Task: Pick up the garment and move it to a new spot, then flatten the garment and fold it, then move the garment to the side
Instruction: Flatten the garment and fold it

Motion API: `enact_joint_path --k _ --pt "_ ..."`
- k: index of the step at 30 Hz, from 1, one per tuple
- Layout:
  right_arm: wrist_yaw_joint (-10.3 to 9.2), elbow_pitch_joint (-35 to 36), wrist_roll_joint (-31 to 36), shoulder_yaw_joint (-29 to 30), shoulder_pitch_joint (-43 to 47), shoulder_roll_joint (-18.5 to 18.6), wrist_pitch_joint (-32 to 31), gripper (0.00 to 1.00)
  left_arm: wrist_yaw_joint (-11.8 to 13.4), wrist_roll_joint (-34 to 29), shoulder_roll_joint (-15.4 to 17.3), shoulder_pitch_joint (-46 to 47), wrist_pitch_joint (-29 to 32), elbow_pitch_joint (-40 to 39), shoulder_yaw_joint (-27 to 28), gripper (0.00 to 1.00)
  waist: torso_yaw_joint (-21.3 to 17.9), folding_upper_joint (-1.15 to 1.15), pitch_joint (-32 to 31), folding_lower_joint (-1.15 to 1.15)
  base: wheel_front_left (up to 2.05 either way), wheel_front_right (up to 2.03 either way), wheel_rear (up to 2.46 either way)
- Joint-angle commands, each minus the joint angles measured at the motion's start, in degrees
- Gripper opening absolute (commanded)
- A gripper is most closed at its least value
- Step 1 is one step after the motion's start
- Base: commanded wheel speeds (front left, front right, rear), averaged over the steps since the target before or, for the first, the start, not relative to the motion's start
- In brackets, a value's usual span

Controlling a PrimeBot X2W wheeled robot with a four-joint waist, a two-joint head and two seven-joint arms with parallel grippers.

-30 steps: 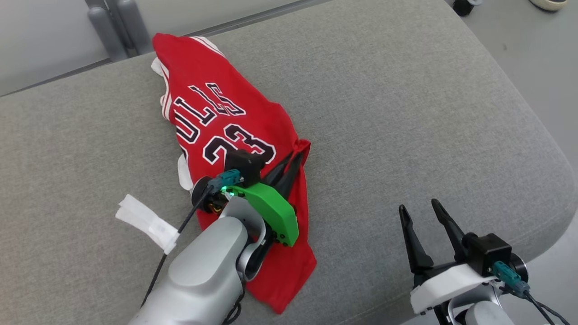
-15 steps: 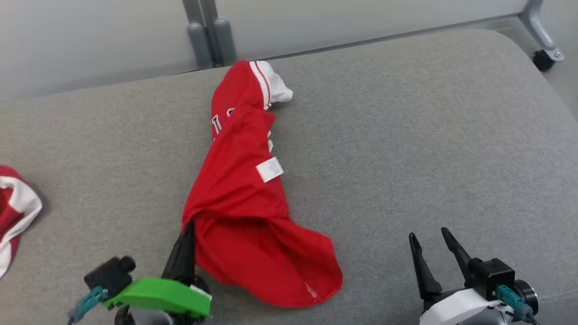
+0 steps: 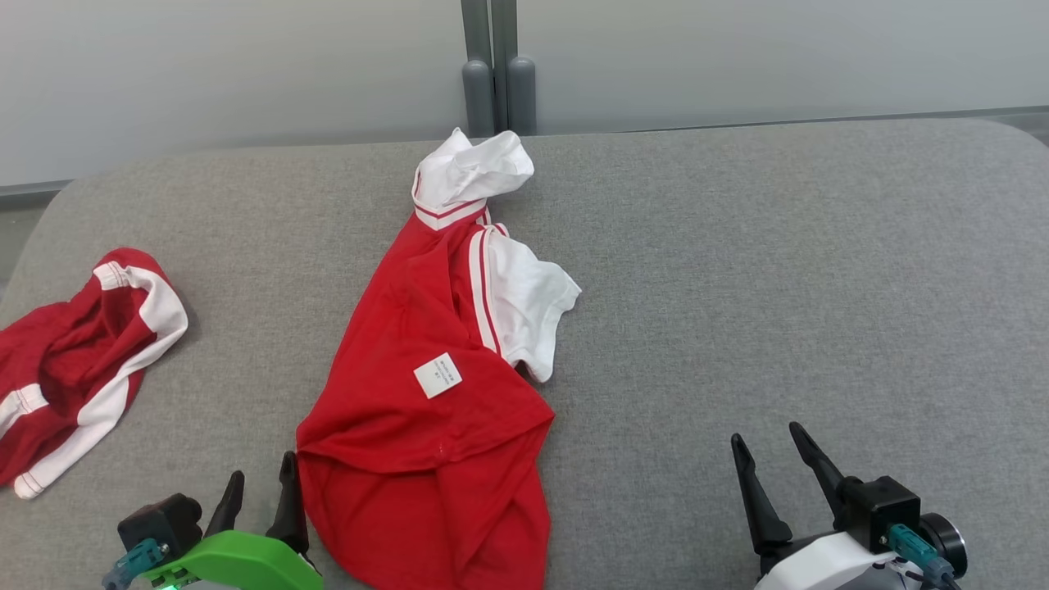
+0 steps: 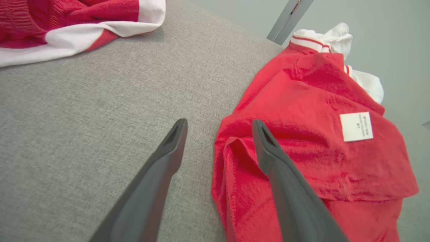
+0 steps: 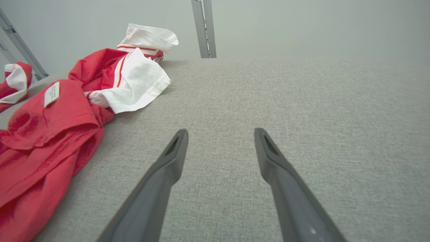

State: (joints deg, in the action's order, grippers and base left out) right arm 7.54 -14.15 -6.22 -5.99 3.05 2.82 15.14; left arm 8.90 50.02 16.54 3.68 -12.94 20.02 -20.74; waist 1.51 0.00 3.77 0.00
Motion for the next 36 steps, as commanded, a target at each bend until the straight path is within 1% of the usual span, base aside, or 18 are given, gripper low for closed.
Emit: enact_joint_path --k 1,2,3,6,9,13,16,20,22,25,27,28,29,31,36 --pt "-0.10 -0.04 -0.15 -0.08 -0.04 0.17 0.00 1.00 1.06 -1.43 1.59 0.01 0.66 -0.38 -0.51 1.00 -0.26 0.00 -0.23 0.00 0.00 0.00 0.00" --pt "-0.10 -0.01 -0.24 -0.03 0.12 0.16 0.00 1.00 1.90 -2.55 1.86 0.26 0.64 -1.41 -0.77 1.00 -0.46 0.00 -0.14 0.00 0.00 0.00 0.00" --pt "-0.10 0.04 -0.39 0.17 0.28 0.17 0.00 1.00 2.13 -3.31 1.89 0.45 0.66 -2.48 -1.34 1.00 -0.55 0.00 -0.06 0.00 0.00 0.00 0.00" --pt "-0.10 0.19 -0.47 0.28 0.63 0.14 0.00 1.00 2.13 -5.73 1.94 0.70 2.42 -6.18 -4.85 1.00 -0.86 0.00 0.46 0.00 0.00 0.00 0.00" --pt "-0.10 0.09 -0.34 -0.08 0.08 0.15 0.00 1.00 1.05 -6.54 0.43 2.19 5.53 -7.89 -8.62 1.00 -1.27 0.00 1.13 0.00 0.00 0.00 0.00" --pt "-0.10 0.03 -0.33 -0.66 -1.48 0.15 0.00 1.00 0.25 -7.96 -1.74 4.77 9.13 -4.82 -12.80 1.00 -2.40 0.00 2.36 0.00 0.00 0.00 0.00" --pt "-0.10 0.13 -0.21 -0.61 -1.79 0.17 0.00 1.00 0.42 -8.83 -2.71 6.65 10.23 -0.98 -14.10 1.00 -3.18 0.00 2.99 0.00 0.00 0.00 0.00" --pt "-0.10 0.07 0.10 -0.23 -1.76 0.15 0.00 1.00 0.88 -9.17 -3.29 8.36 9.71 3.55 -13.86 1.00 -4.04 0.00 3.48 0.00 0.00 0.00 0.00" --pt "-0.10 0.16 0.08 0.02 -1.49 0.15 0.00 1.00 0.07 -8.30 -3.88 8.64 9.20 4.83 -13.59 1.00 -4.21 0.00 3.56 0.00 0.00 0.00 0.00" --pt "-0.10 0.13 0.08 -0.05 -1.32 0.15 0.00 1.00 -0.62 -7.94 -3.83 9.00 8.68 6.18 -13.56 1.00 -4.42 0.00 3.62 0.00 0.00 0.00 0.00" --pt "-0.10 0.11 -0.02 -0.06 -1.40 0.15 0.00 1.00 -0.96 -7.70 -4.06 9.07 8.56 6.98 -13.69 0.76 -4.48 0.00 3.65 0.00 0.00 0.00 0.00" --pt "-0.10 0.06 -0.08 -0.08 -1.48 0.15 0.00 1.00 -1.13 -7.65 -4.17 9.08 8.50 7.22 -13.77 0.55 -4.48 0.00 3.63 0.00 0.00 0.00 0.00" --pt "-0.10 -0.02 -0.14 -0.08 -1.55 0.15 0.00 1.00 -1.32 -7.57 -4.36 9.15 8.31 7.45 -13.86 0.45 -4.47 0.00 3.57 0.00 0.00 0.00 0.00" --pt "-0.10 -0.17 -0.21 -0.07 -1.60 0.15 0.00 1.00 -1.31 -7.48 -4.61 9.37 8.18 7.80 -13.92 0.38 -4.44 0.00 3.39 0.00 0.00 0.00 0.00" --pt "-0.10 -0.25 -0.11 0.02 -1.65 0.15 0.00 1.00 -1.64 -7.32 -4.87 9.87 7.65 8.27 -13.89 0.35 -4.38 0.00 3.18 0.00 0.00 0.00 0.00"
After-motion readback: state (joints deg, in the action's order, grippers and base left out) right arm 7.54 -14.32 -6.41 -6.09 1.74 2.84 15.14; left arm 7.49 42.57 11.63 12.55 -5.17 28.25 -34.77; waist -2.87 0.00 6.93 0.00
